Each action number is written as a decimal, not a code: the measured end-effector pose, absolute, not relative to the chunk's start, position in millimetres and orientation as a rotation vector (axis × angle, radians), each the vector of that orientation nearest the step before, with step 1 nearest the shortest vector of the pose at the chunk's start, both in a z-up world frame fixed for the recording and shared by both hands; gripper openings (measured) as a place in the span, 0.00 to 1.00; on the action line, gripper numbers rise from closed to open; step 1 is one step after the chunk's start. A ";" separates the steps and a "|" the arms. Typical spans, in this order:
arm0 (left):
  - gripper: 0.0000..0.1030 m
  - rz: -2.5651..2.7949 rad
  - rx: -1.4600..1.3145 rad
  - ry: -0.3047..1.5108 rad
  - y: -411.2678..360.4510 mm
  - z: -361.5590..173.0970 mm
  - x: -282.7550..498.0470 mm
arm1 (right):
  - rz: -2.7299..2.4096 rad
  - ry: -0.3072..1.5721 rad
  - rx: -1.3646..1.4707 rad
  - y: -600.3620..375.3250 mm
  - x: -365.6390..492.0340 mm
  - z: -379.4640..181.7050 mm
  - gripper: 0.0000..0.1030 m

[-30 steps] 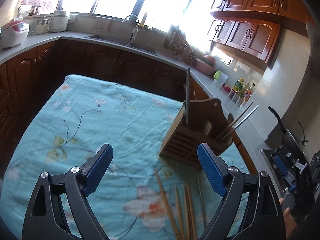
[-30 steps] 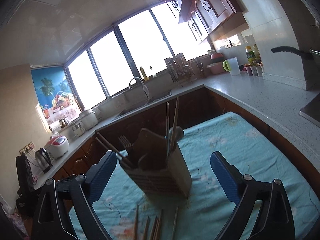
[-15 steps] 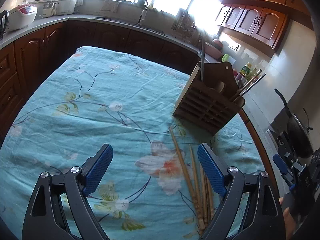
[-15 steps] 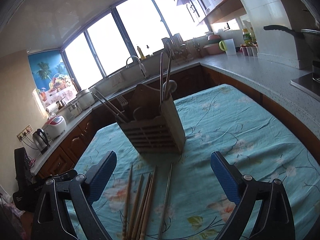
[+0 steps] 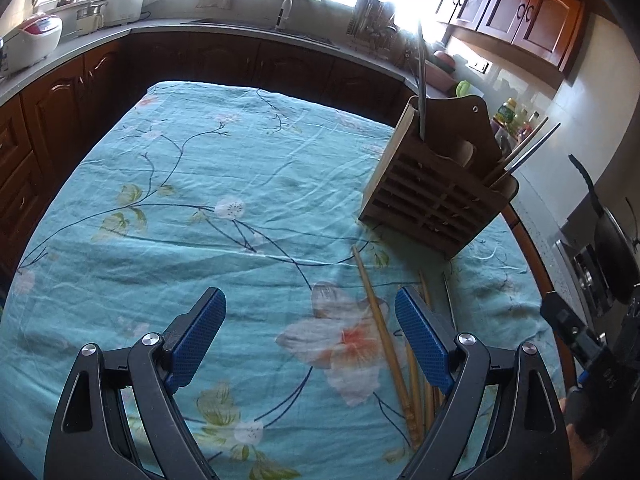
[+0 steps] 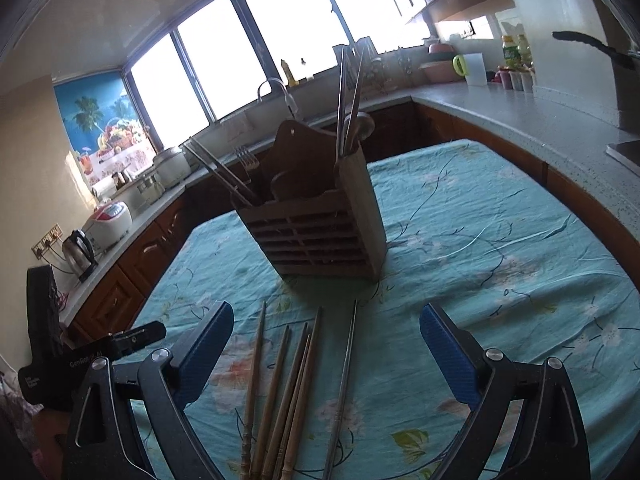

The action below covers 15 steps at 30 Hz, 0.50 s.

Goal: Organize utensils
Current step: 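Grasp a wooden chopstick with the right gripper while the left grasps another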

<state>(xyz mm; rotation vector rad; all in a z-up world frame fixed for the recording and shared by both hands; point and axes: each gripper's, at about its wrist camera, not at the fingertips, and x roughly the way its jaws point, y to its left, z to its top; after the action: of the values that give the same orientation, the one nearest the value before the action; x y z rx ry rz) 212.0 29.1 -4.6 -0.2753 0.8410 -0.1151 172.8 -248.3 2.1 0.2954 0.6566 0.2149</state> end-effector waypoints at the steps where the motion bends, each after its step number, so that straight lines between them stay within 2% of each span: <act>1: 0.86 -0.115 -0.267 0.850 27.3 -5.8 215.8 | 0.220 0.672 0.290 -246.1 177.6 -1.0 0.87; 3: 0.86 -0.119 -0.257 0.872 24.2 -8.5 224.9 | 0.224 0.704 0.284 -242.0 186.1 -7.9 0.69; 4: 0.86 -0.119 -0.258 0.874 23.4 -9.1 227.5 | 0.227 0.728 0.280 -239.5 191.9 -11.9 0.64; 6: 0.83 -0.122 -0.248 0.874 20.5 -10.0 232.9 | 0.235 0.768 0.272 -234.5 201.8 -19.3 0.47; 9: 0.74 -0.137 -0.231 0.893 14.9 -14.1 241.9 | 0.248 0.817 0.250 -225.1 215.5 -28.6 0.30; 11: 0.64 -0.154 -0.218 0.915 9.4 -19.0 249.4 | 0.262 0.844 0.236 -218.8 224.4 -33.6 0.26; 13: 0.58 -0.165 -0.206 0.938 4.5 -23.9 255.7 | 0.268 0.875 0.211 -211.3 233.5 -40.7 0.23; 15: 0.57 -0.174 -0.194 0.958 -0.9 -28.4 262.7 | 0.277 0.908 0.198 -205.0 241.8 -48.8 0.21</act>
<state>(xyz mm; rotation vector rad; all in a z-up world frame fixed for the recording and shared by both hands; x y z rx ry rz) 262.7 -0.9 -28.4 -0.1935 0.9580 -0.1742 241.8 -205.0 -48.8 0.1978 0.9082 0.2772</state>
